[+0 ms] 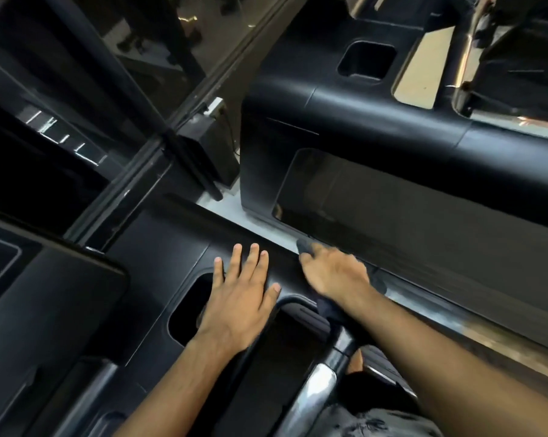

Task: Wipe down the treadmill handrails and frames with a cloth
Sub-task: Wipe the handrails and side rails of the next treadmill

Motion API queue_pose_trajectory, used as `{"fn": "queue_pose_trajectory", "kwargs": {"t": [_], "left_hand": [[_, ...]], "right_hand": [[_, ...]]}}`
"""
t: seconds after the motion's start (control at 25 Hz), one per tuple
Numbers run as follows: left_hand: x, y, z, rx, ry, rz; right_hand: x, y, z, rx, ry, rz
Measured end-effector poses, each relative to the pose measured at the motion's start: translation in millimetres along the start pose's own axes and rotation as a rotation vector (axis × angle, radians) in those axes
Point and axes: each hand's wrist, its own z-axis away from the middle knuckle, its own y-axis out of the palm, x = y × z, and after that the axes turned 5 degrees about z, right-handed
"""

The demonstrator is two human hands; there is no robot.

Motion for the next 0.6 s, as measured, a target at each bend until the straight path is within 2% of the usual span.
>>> {"fn": "queue_pose_trajectory", "kwargs": {"t": [0.08, 0.2, 0.28, 0.32, 0.36, 0.44, 0.48, 0.52, 0.6], "left_hand": [[-7, 1, 2, 0.009, 0.038, -0.006], [-11, 4, 4, -0.001, 0.077, -0.02], [-13, 4, 5, 0.002, 0.094, -0.008], [-13, 5, 6, 0.0, 0.103, 0.0], [-15, 4, 5, 0.002, 0.119, 0.003], [-22, 6, 4, 0.002, 0.154, 0.0], [-26, 7, 3, 0.002, 0.172, 0.001], [-30, 7, 4, 0.007, 0.182, 0.005], [-36, 5, 7, 0.02, 0.195, 0.015]], "right_hand": [[4, 16, 35, -0.21, -0.039, 0.093], [-14, 16, 40, -0.201, -0.132, 0.092], [-23, -3, 19, -0.065, 0.114, 0.005], [-23, 2, 24, -0.113, 0.173, 0.031], [-16, 12, 45, -0.226, 0.118, 0.127], [-15, 34, 75, -0.313, -0.037, 0.156], [-27, 32, 71, -0.275, -0.105, 0.151], [-42, 16, 55, -0.248, -0.019, 0.067], [-50, -2, 38, -0.114, 0.278, -0.069]]}}
